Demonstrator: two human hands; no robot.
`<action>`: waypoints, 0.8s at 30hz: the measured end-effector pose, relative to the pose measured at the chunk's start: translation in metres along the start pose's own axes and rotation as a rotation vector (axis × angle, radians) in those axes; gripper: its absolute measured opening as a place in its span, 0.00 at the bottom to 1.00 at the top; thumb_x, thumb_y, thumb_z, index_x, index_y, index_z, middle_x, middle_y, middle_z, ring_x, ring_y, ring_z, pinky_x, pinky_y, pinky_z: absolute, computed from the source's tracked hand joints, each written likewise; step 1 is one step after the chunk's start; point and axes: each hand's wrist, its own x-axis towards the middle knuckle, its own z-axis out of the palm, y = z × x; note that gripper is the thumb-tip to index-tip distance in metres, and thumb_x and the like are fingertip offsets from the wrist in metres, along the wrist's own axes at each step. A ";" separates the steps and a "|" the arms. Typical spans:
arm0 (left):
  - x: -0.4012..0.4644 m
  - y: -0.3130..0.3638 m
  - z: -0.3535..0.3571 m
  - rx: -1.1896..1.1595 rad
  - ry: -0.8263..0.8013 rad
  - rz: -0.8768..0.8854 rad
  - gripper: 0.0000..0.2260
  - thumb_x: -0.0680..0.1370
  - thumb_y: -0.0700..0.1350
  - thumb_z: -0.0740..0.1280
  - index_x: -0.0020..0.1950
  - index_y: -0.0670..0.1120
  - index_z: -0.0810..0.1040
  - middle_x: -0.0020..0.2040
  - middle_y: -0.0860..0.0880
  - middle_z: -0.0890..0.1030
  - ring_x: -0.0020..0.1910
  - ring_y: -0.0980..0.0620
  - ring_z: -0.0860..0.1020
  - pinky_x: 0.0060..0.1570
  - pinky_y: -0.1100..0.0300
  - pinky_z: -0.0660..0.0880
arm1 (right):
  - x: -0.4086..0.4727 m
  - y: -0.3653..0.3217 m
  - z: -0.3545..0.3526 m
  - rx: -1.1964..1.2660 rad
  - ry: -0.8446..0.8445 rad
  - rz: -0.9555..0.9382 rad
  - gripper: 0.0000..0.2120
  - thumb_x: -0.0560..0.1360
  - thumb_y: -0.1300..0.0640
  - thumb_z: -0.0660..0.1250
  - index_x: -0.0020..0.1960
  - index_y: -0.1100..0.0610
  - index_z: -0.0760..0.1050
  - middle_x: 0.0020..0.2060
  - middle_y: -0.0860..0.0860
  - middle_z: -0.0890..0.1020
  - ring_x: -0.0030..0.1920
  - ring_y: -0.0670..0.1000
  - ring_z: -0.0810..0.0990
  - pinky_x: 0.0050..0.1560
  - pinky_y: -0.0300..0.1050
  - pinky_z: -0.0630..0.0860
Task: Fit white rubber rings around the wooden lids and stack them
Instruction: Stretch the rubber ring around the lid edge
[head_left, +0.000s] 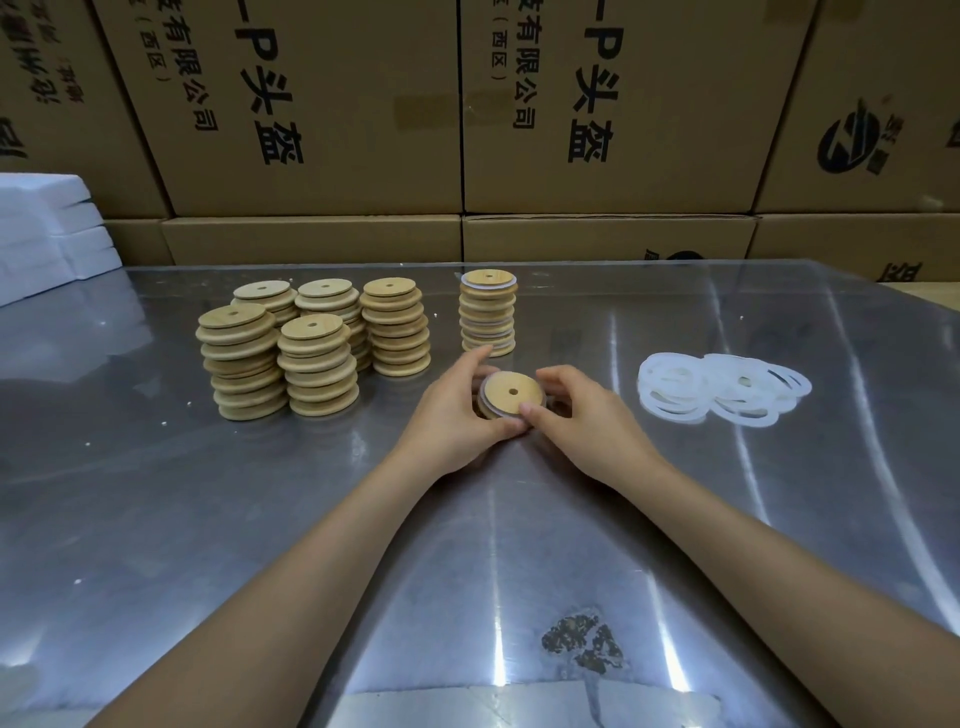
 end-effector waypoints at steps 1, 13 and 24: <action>-0.001 0.001 0.000 -0.018 0.009 0.044 0.40 0.66 0.39 0.78 0.74 0.47 0.62 0.61 0.51 0.75 0.64 0.51 0.74 0.66 0.49 0.69 | 0.000 -0.001 0.000 0.058 0.018 -0.014 0.24 0.73 0.50 0.70 0.67 0.53 0.70 0.61 0.48 0.78 0.62 0.49 0.76 0.63 0.49 0.71; -0.001 0.012 -0.002 -0.325 0.014 0.046 0.19 0.75 0.37 0.69 0.66 0.43 0.73 0.60 0.43 0.79 0.54 0.49 0.80 0.59 0.51 0.76 | 0.001 -0.002 -0.007 0.317 0.075 -0.051 0.18 0.69 0.62 0.74 0.54 0.49 0.73 0.56 0.53 0.76 0.48 0.54 0.81 0.54 0.49 0.78; 0.001 0.006 -0.007 -0.448 -0.089 -0.068 0.18 0.75 0.33 0.68 0.62 0.47 0.75 0.53 0.44 0.82 0.48 0.54 0.80 0.45 0.63 0.80 | 0.005 0.001 -0.004 0.361 0.113 -0.030 0.19 0.72 0.62 0.71 0.61 0.52 0.73 0.46 0.41 0.77 0.49 0.52 0.81 0.54 0.48 0.77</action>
